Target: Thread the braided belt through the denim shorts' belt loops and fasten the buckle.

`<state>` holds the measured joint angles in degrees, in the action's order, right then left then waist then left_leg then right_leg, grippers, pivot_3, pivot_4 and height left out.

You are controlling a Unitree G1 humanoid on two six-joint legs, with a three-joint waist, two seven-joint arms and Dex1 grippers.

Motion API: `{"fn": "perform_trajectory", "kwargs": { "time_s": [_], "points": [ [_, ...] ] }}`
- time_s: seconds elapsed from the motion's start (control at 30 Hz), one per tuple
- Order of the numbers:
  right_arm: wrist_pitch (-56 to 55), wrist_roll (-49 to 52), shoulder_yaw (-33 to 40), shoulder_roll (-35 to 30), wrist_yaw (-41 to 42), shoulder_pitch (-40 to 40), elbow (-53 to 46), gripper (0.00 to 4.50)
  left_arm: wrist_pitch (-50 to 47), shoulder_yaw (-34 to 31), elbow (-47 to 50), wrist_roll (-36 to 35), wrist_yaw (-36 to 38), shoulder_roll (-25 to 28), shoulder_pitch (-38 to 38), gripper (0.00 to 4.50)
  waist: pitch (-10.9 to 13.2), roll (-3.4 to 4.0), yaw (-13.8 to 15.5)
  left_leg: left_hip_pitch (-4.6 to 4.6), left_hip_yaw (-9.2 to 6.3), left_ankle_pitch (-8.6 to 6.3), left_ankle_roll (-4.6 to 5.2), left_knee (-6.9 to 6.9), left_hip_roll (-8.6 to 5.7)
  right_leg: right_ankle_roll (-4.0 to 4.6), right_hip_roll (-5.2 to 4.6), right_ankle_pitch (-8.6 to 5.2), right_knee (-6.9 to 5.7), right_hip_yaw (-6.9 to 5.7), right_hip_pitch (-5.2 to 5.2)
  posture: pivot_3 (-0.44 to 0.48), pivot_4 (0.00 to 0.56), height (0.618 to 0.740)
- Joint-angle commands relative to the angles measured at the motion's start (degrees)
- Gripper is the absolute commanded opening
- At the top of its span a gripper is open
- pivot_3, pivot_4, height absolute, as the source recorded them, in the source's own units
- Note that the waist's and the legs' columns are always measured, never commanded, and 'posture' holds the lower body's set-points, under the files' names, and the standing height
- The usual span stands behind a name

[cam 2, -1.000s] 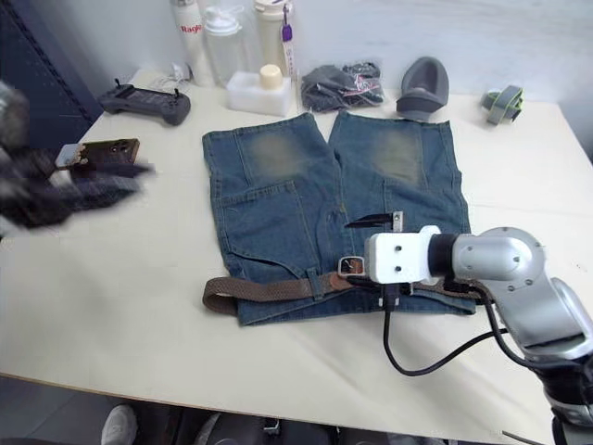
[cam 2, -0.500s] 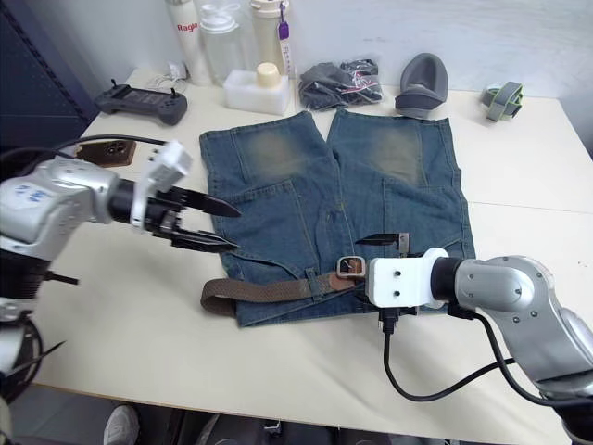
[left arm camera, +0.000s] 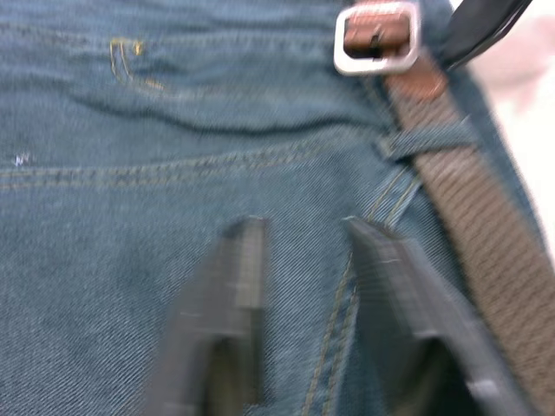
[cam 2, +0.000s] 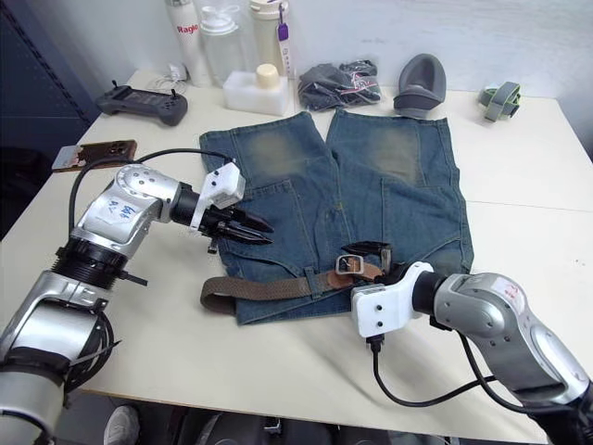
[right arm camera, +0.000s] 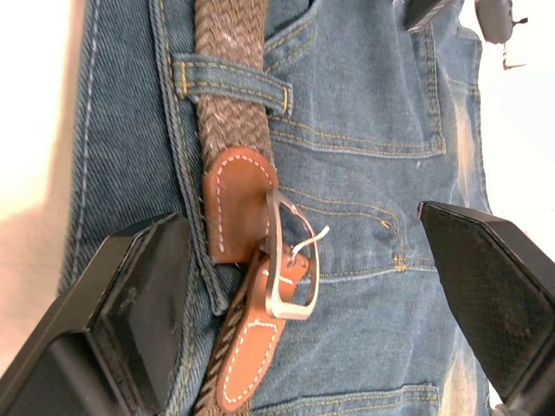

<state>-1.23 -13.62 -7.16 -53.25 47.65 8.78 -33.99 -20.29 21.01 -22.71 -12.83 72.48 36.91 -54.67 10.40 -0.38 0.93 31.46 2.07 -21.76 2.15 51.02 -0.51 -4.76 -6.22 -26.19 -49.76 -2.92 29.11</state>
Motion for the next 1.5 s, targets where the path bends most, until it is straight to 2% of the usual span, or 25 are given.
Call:
{"fn": "perform_trajectory", "kwargs": {
  "time_s": [0.03, 0.37, 0.73, 0.93, 1.37, 1.47, 1.5],
  "points": [
    [-1.22, -0.58, 2.03, 0.03, -0.51, -0.33, -0.57, 4.50, 2.30, -0.07, 0.75, 2.07, 1.11, -1.19, 1.32, 0.02, 0.00, 0.00, 0.01, 0.01, 0.00, 0.00, 0.00, 0.00, 0.00, 0.00, 0.00, 0.00, 0.00, 0.00, 0.00, 0.000, 0.150, 0.656],
    [-7.12, -9.10, 0.02, 2.25, -5.25, 0.03, 2.71, 4.50, 13.03, 3.61, -4.88, 12.40, -0.20, -4.21, 4.59, 0.02, -0.08, 0.04, 0.28, -0.17, 0.01, 0.00, 0.00, 0.01, -0.01, 0.00, 0.00, 0.00, -0.03, -0.02, -0.16, 0.000, 0.150, 0.656],
    [-7.05, -12.23, -1.48, 6.31, -5.43, 1.44, 2.11, 4.50, 15.76, 2.07, -9.34, 14.03, 0.08, -5.53, 3.76, 0.02, -0.14, 0.06, 0.27, -0.33, -0.02, -0.01, 0.03, 0.14, -0.02, 0.00, 0.00, 0.00, -0.09, -0.07, -0.38, 0.000, 0.150, 0.656],
    [-10.58, -15.92, -4.68, 6.57, -5.96, 1.33, 5.37, 4.50, 16.32, 1.51, -9.79, 14.29, -0.13, -5.72, 3.99, 0.02, -0.22, 0.07, 0.23, -0.33, -0.02, -0.01, 0.03, 0.16, -0.02, 0.00, 0.00, 0.00, -0.13, -0.07, -0.38, 0.000, 0.150, 0.656],
    [-20.39, -31.14, -7.37, 9.34, -19.05, 2.82, 11.39, 4.50, 16.77, 0.86, -10.23, 14.47, -0.71, -5.98, 4.69, 0.02, -0.58, -0.09, -0.26, -0.37, -0.02, -0.01, 0.02, 0.31, -0.02, 0.01, 0.00, -0.01, -0.35, -0.06, -0.38, 0.000, 0.150, 0.656],
    [-22.17, -35.00, -7.54, 9.60, -22.58, 2.53, 11.67, 3.66, 16.89, 0.83, -10.54, 14.55, -0.69, -6.16, 4.71, 0.00, -0.58, -0.09, -0.23, -0.36, -0.01, -0.01, 0.02, 0.34, -0.02, 0.02, 0.00, -0.01, -0.40, -0.06, -0.35, 0.000, 0.150, 0.656],
    [-22.52, -35.42, -7.63, 9.56, -23.02, 2.24, 11.87, 3.22, 16.98, 0.82, -10.70, 14.62, -0.68, -6.19, 4.69, 0.00, -0.58, -0.09, -0.23, -0.34, -0.01, -0.01, 0.02, 0.36, -0.02, 0.02, 0.00, -0.02, -0.42, -0.06, -0.33, 0.000, 0.150, 0.656]
  ]
}}
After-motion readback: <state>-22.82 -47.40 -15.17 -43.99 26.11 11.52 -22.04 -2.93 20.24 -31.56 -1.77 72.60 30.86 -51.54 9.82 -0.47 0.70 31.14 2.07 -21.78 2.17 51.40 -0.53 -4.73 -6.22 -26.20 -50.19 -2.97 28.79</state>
